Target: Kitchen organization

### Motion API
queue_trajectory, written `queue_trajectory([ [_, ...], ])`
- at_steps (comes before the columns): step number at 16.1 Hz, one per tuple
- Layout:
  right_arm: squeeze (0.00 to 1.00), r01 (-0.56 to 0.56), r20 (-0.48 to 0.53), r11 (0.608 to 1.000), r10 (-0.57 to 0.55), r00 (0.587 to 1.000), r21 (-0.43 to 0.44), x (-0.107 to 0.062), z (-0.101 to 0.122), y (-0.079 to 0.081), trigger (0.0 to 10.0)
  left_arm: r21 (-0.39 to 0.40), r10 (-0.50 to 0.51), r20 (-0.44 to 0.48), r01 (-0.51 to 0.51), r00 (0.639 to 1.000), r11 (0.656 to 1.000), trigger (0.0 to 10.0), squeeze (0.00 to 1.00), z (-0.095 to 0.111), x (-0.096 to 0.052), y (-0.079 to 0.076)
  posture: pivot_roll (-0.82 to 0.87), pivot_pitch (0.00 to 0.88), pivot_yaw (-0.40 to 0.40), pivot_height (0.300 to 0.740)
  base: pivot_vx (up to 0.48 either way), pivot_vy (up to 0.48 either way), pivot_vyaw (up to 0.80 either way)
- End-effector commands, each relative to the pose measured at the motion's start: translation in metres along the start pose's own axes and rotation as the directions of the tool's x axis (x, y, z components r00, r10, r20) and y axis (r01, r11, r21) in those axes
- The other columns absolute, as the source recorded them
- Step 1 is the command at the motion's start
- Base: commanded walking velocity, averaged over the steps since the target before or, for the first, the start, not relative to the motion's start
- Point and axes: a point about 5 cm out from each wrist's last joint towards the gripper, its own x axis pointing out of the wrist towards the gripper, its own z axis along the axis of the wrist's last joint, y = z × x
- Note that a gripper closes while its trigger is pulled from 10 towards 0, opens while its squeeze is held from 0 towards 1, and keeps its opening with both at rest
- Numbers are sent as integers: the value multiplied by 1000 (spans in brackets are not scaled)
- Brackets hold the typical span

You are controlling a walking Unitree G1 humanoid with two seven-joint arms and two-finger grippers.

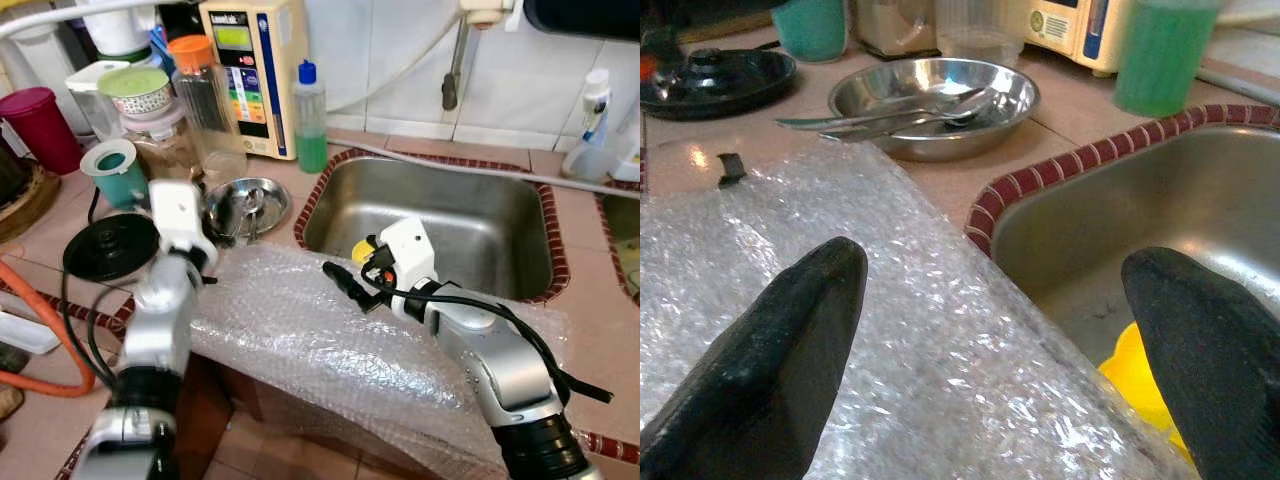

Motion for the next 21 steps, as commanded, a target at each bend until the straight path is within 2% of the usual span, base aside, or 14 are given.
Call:
queue_trajectory([
  [1, 0, -20, 1, 1000, 20, 1000, -9, 1, 3, 3, 10000, 47, -85, 12, 84, 996, 995, 10000, 1000, -5, -8, -19, 24, 0, 73, 740, 0, 0, 0],
  [4, 0, -30, -2, 999, 30, 1000, -13, -1, 3, 3, 10000, 65, -126, 4, 125, 992, 990, 10000, 1000, -15, -19, -35, 18, 0, 65, 740, 0, 0, 0],
  [6, 0, -73, -4, 997, 73, 997, -9, -3, 5, 7, 10000, 84, -165, -49, 169, 985, 982, 10000, 1000, -30, -25, -45, 9, 0, 62, 740, 0, 0, 0],
  [11, 0, -66, -8, 998, 66, 998, -12, -4, 5, 6, 10000, 155, -84, -71, 94, 994, 983, 10000, 1000, -36, -25, -34, -4, 0, 69, 740, 0, 0, 0],
  [16, 0, -98, -25, 995, 99, 995, 8, -6, 4, 10, 10000, 153, -12, -125, 32, 992, 988, 10000, 1000, -47, -21, -22, -15, 0, 69, 740, 0, 0, 0],
  [17, 0, -108, -28, 994, 108, 994, 7, -7, 4, 11, 10000, 144, -34, -119, 51, 992, 988, 10000, 361, -47, -19, -23, -15, 0, 68, 740, 0, 0, 0],
  [18, 0, -110, -28, 994, 110, 994, 1, -8, 4, 12, 10000, 130, -55, -112, 70, 992, 989, 10000, 0, -46, -17, -25, -17, 0, 65, 740, 0, 0, 0],
  [21, 0, -113, -28, 994, 112, 993, -9, -7, 4, 12, 10000, 125, -58, -125, 74, 990, 989, 10000, 0, -48, -9, -30, -23, 0, 65, 740, 0, 0, 0],
])
